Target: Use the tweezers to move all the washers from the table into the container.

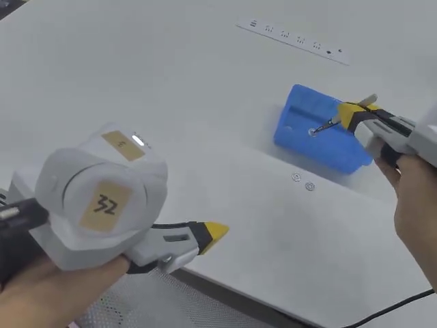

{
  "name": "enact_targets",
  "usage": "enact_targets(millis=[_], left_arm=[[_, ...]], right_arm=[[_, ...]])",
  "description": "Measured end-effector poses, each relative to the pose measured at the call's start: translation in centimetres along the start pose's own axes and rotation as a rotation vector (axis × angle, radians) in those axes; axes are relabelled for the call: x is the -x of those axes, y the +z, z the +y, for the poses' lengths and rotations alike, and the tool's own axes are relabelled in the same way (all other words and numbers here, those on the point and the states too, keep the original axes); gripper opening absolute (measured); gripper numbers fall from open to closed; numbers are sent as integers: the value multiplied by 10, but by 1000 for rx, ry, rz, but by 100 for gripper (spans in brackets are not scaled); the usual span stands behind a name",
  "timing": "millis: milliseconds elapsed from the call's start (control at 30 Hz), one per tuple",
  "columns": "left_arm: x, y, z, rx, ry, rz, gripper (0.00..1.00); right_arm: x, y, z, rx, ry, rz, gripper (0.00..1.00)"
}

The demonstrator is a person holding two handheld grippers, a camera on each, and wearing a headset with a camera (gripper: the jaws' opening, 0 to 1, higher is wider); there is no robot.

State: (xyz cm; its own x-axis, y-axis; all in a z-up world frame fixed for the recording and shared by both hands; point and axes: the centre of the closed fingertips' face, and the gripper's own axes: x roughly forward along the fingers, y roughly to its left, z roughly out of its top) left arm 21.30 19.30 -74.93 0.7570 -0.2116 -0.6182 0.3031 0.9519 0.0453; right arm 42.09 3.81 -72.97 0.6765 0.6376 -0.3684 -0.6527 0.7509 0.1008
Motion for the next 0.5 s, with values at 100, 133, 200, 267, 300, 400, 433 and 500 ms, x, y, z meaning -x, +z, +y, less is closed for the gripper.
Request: enact_targets(millis=[100,133,200,267,300,400,433,500], left_arm=[[0,-1,0,0,-1,4,98],[0,-1,0,-1,-1,4,98],[0,-1,-1,1,-2,4,98],[-1,-2,0,2,-4,3,98],[-1,-2,0,2,-4,4,98],[-2,-3,0,3,-5,7,98],[-3,-3,0,1,-5,8,98],[-2,-3,0,-2,-5,9,98]], right_arm=[[-7,-5,-6,4,-28,13,0],[-11,-8,-9,5,-33,19,0],[-17,-14,-13,8,-40,36,0],[-20,-18,-15,13,-44,44,0],[-23,-22,-17,22,-52,60,0],[-29,-27,-22,25,-58,80,0],[-31,-29,-23,31,-61,91,0],[-33,-32,-25,26,-62,97,0]])
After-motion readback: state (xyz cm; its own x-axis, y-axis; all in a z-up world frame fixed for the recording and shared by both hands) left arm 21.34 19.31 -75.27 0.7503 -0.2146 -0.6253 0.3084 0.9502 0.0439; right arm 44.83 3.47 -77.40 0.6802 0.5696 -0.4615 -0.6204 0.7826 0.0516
